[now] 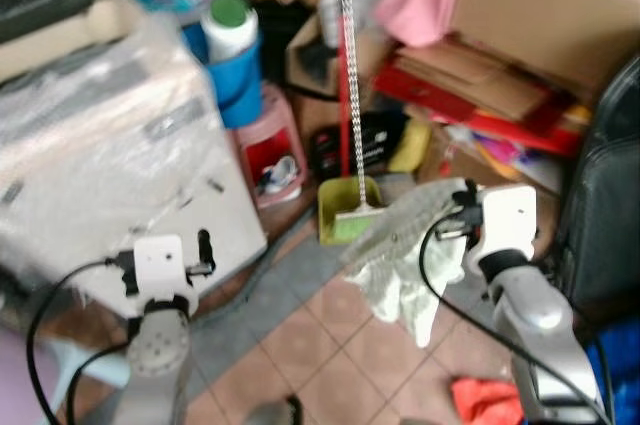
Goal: Clothes washing
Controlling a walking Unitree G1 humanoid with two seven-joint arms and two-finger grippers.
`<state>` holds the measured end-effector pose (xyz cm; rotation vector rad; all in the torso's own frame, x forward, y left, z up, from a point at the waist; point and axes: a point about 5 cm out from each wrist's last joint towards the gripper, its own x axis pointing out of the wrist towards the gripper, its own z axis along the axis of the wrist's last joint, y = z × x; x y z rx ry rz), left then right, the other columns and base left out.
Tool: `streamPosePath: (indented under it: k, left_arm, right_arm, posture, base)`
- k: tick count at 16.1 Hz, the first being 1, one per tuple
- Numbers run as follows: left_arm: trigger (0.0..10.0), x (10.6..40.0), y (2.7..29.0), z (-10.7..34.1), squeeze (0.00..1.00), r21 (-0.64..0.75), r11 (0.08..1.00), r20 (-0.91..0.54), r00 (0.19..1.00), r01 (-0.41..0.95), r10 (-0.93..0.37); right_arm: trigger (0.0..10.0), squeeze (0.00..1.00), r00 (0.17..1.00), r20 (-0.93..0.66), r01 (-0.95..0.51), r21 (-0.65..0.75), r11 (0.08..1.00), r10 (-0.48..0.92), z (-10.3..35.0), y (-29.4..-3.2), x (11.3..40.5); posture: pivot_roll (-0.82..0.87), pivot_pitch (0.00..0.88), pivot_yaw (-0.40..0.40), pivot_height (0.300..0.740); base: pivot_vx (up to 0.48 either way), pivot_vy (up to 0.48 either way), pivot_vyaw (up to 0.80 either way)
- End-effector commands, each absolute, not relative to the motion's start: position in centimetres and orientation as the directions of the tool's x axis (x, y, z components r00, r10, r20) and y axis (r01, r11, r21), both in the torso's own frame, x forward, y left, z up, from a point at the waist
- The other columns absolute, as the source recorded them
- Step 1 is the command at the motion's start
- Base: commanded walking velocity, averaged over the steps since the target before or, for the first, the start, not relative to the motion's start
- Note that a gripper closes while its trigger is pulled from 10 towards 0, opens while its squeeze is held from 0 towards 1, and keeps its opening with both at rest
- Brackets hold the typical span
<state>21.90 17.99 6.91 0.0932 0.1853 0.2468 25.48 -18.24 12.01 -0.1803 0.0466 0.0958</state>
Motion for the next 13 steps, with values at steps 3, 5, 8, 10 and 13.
streamPosePath:
  k: [3, 5, 8, 10, 13]
  left_arm:
    - [10.0, 22.1, 18.4, 6.8, 0.0, 0.164, 0.935, -0.14, 0.931, -0.314, 0.337]
    - [10.0, 23.0, 17.6, 6.9, 0.0, 0.174, 0.949, -0.139, 0.947, -0.263, 0.288]
    - [10.0, 24.2, 17.9, 8.6, 0.0, 0.165, 0.941, -0.07, 0.949, -0.295, 0.309]
    - [10.0, 23.5, 18.5, 8.9, 0.0, 0.165, 0.941, -0.06, 0.949, -0.296, 0.309]
    - [10.0, 22.7, 19.2, 9.5, 0.0, 0.166, 0.948, -0.087, 0.953, -0.273, 0.29]
  right_arm:
    - [10.0, 0.0, 0.987, -0.059, -0.16, -0.186, 0.969, 0.152, 12.3, -17.6, 27.6]
    - [10.0, 0.0, 0.988, -0.082, -0.145, -0.184, 0.972, 0.132, 11.7, -17.8, 28.3]
    - [10.0, 0.0, 0.986, -0.068, -0.161, -0.232, 0.959, 0.149, 11.6, -17.1, 28.6]
    - [10.0, 0.0, 0.99, -0.026, -0.143, -0.264, 0.954, 0.141, 12.3, -17.1, 28.0]
    - [10.0, 0.0, 0.992, 0.021, -0.111, -0.287, 0.951, 0.122, 13.8, -17.7, 27.0]
  posture:
    - [0.03, 0.0, -0.055, 0.74]
    - [0.04, 0.0, -0.068, 0.74]
    - [0.03, 0.0, -0.027, 0.74]
    - [0.0, 0.0, 0.005, 0.74]
    - [0.0, 0.013, 0.028, 0.74]
  base:
    - [0.0, 0.0, 0.0]
    - [0.0, 0.0, 0.0]
    - [0.0, 0.0, 0.0]
    - [0.0, 0.0, 0.8]
    - [0.0, 0.0, 0.8]
